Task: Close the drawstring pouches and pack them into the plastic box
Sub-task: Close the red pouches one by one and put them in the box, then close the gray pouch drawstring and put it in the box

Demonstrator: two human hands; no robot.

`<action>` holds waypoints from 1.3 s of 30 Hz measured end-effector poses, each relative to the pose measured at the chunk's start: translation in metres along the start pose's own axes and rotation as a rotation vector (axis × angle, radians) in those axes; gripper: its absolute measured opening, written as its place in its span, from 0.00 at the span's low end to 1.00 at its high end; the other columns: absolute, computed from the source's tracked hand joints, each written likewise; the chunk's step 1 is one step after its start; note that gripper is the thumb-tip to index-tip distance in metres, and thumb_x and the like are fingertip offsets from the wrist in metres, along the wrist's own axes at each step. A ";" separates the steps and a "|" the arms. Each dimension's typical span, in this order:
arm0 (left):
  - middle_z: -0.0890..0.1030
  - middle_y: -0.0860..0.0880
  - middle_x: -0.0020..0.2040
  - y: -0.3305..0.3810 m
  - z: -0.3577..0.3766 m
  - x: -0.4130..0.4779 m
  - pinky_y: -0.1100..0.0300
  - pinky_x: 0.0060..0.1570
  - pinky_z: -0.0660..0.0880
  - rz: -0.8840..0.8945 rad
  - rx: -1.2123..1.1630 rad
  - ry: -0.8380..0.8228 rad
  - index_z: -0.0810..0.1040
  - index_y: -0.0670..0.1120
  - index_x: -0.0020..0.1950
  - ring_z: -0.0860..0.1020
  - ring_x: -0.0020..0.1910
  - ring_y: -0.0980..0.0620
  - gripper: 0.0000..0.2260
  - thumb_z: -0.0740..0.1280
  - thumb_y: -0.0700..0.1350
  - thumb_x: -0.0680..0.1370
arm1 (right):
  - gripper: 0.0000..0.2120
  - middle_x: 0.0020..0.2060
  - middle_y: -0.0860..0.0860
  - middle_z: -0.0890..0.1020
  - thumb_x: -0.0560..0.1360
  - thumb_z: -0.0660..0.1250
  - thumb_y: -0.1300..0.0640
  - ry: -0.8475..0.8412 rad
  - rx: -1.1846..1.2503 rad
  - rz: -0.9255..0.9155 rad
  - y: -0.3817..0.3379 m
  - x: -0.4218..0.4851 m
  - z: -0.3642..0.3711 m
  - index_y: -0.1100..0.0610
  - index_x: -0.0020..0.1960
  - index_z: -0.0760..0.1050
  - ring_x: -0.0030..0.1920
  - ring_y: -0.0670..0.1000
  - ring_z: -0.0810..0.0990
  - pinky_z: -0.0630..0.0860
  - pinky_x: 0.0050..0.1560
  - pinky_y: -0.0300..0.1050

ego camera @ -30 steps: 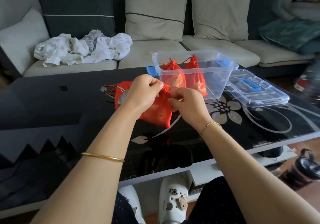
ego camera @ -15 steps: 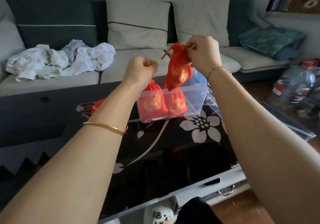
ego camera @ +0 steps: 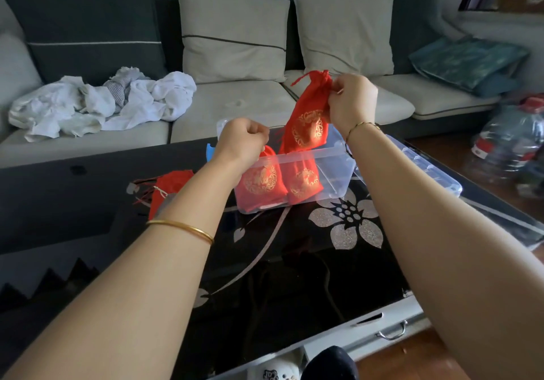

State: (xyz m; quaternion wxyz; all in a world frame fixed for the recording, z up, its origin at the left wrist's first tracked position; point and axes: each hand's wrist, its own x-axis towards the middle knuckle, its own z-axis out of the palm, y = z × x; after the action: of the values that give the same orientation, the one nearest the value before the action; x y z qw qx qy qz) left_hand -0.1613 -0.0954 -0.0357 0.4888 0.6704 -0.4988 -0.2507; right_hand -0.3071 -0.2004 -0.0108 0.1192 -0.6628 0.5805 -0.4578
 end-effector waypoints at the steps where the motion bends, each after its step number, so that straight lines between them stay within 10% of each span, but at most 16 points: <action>1: 0.75 0.51 0.38 -0.002 0.001 0.001 0.64 0.34 0.70 -0.002 -0.001 -0.001 0.76 0.46 0.48 0.72 0.35 0.56 0.06 0.61 0.39 0.80 | 0.10 0.42 0.56 0.76 0.74 0.56 0.65 -0.001 -0.012 0.014 0.000 -0.001 0.001 0.57 0.43 0.76 0.41 0.54 0.69 0.60 0.35 0.40; 12: 0.75 0.49 0.39 -0.005 0.003 -0.001 0.65 0.31 0.71 -0.002 -0.005 -0.013 0.76 0.43 0.51 0.75 0.37 0.55 0.06 0.60 0.38 0.80 | 0.12 0.42 0.61 0.82 0.72 0.57 0.68 -0.141 -0.015 0.062 0.006 0.001 0.013 0.63 0.44 0.79 0.41 0.60 0.82 0.80 0.45 0.47; 18: 0.76 0.50 0.38 -0.008 0.003 -0.001 0.63 0.36 0.73 -0.003 0.008 -0.011 0.77 0.43 0.51 0.75 0.39 0.54 0.06 0.60 0.38 0.80 | 0.08 0.39 0.56 0.79 0.73 0.61 0.67 -0.358 -0.252 -0.008 0.002 -0.006 0.015 0.61 0.37 0.74 0.40 0.56 0.75 0.62 0.27 0.36; 22: 0.76 0.51 0.40 -0.008 -0.001 -0.002 0.61 0.39 0.74 0.013 0.009 0.014 0.77 0.45 0.49 0.76 0.42 0.53 0.06 0.61 0.38 0.79 | 0.16 0.30 0.55 0.69 0.75 0.57 0.68 -0.434 -0.363 -0.016 0.004 -0.013 0.014 0.59 0.30 0.62 0.32 0.56 0.68 0.65 0.34 0.43; 32: 0.78 0.45 0.58 -0.039 -0.032 -0.030 0.58 0.52 0.72 -0.077 0.054 0.400 0.77 0.40 0.56 0.76 0.54 0.48 0.12 0.59 0.35 0.77 | 0.16 0.53 0.54 0.81 0.73 0.59 0.69 -0.250 -0.019 -0.136 -0.026 -0.073 0.016 0.59 0.54 0.79 0.55 0.55 0.78 0.72 0.50 0.42; 39: 0.70 0.41 0.66 -0.116 -0.062 -0.064 0.52 0.56 0.70 -0.457 0.202 0.496 0.72 0.42 0.66 0.69 0.65 0.41 0.18 0.63 0.49 0.79 | 0.11 0.44 0.57 0.82 0.72 0.62 0.69 -0.636 0.239 -0.083 -0.045 -0.177 0.089 0.61 0.50 0.80 0.46 0.56 0.81 0.79 0.51 0.51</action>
State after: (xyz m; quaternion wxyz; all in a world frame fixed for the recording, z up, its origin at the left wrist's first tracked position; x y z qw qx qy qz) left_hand -0.0852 -0.0088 -0.1264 0.4575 0.8502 -0.2243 -0.1327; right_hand -0.1947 -0.0647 -0.1112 0.3524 -0.7766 0.4292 -0.2975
